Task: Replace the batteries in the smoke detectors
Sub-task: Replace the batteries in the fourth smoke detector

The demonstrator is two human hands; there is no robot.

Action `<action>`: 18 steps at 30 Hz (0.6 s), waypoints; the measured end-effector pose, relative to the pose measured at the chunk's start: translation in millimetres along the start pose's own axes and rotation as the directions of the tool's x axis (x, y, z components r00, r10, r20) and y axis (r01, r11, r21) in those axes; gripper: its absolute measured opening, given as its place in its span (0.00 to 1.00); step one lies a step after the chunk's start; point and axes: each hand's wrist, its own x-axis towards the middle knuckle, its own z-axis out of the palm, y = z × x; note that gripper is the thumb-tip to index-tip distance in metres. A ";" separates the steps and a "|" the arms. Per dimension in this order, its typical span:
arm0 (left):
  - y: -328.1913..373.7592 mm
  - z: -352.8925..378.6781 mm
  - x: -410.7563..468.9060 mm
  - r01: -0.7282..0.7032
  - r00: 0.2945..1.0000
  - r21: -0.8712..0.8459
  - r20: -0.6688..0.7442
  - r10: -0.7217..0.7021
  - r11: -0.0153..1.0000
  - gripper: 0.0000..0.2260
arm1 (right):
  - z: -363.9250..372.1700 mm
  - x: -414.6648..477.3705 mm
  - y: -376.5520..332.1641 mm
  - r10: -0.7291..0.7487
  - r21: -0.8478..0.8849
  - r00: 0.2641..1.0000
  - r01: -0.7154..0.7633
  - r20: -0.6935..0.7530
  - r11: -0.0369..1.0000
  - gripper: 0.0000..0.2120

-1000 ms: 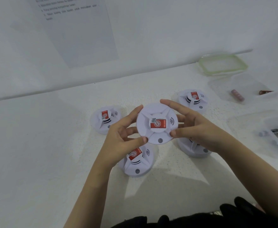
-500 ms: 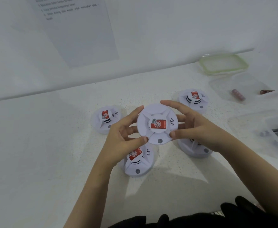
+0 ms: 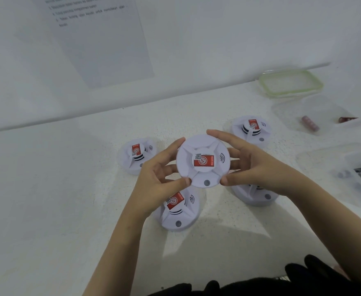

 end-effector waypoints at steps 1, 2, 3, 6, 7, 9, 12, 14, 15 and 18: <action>0.0 -0.2 0.0 0.000 1.000 0.003 -0.003 0.000 1.000 0.33 | 0.9 0.0 -0.5 0.003 -0.022 1.000 -0.003 -0.001 1.000 0.42; 0.3 -0.3 -0.1 -0.001 1.000 0.006 -0.003 0.001 1.000 0.34 | 1.9 0.0 -1.0 0.005 -0.038 1.000 -0.005 -0.002 0.999 0.43; 0.5 -0.4 -0.3 -0.001 1.000 0.009 -0.002 0.001 1.000 0.34 | 2.8 0.1 -1.4 0.007 -0.047 1.000 -0.007 -0.003 0.999 0.44; 2.4 -0.7 -1.4 -0.002 1.000 0.003 0.005 0.002 1.000 0.34 | 4.9 0.9 -1.1 0.008 -0.068 1.000 -0.008 -0.004 0.998 0.45; 3.1 -0.6 -1.7 -0.004 1.000 0.008 0.011 0.004 1.000 0.35 | 5.5 1.1 -0.9 0.007 -0.074 1.000 -0.008 -0.007 0.997 0.45; 5.4 0.0 -1.6 -0.003 1.000 0.027 0.028 0.002 1.000 0.37 | 6.3 1.5 -0.2 0.004 -0.072 1.000 -0.005 -0.016 0.997 0.45; 8.1 0.7 -1.8 0.001 0.999 0.034 0.054 -0.003 0.999 0.40 | 6.3 1.6 -1.4 -0.004 -0.097 0.999 0.000 -0.033 0.995 0.42; 9.9 1.5 -2.2 0.003 0.999 0.037 0.051 -0.005 0.999 0.41 | 5.5 1.5 -2.8 -0.009 -0.118 0.999 0.005 -0.040 0.993 0.40; 10.9 2.2 -2.4 -0.001 0.999 0.042 0.044 -0.001 0.999 0.41 | 5.2 1.4 -3.3 -0.011 -0.127 0.999 0.006 -0.041 0.992 0.40; 13.1 3.7 -0.9 -0.010 1.000 0.061 0.015 0.009 0.998 0.41 | 3.7 2.4 -5.2 -0.021 -0.153 0.999 0.013 -0.051 0.988 0.40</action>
